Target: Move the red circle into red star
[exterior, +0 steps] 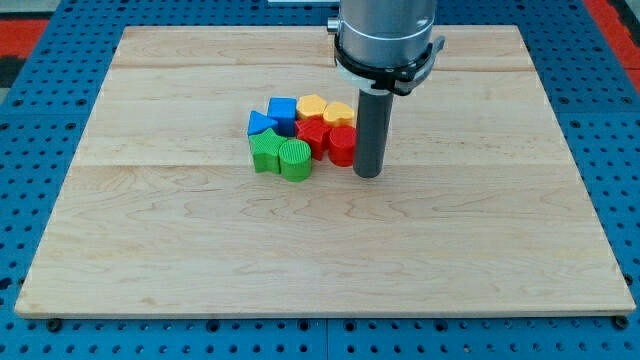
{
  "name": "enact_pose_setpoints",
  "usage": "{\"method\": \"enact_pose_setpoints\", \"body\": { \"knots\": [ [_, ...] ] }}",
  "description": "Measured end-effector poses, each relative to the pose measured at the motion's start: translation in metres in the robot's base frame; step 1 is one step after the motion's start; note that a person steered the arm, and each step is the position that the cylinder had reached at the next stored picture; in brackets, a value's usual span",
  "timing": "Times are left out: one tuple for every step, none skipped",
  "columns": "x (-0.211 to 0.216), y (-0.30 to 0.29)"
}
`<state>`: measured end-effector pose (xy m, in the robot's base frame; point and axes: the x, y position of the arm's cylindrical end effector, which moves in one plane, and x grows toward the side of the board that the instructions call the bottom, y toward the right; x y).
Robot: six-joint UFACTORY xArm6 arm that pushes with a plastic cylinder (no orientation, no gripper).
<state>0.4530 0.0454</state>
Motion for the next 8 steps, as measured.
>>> {"method": "enact_pose_setpoints", "body": {
  "knots": [
    [-0.006,-0.025],
    [-0.007,-0.037],
    [-0.003,-0.025],
    [-0.016,0.008],
    [-0.047,0.027],
    [-0.075,0.034],
    [-0.085,0.034],
    [-0.085,0.033]
  ]
}}
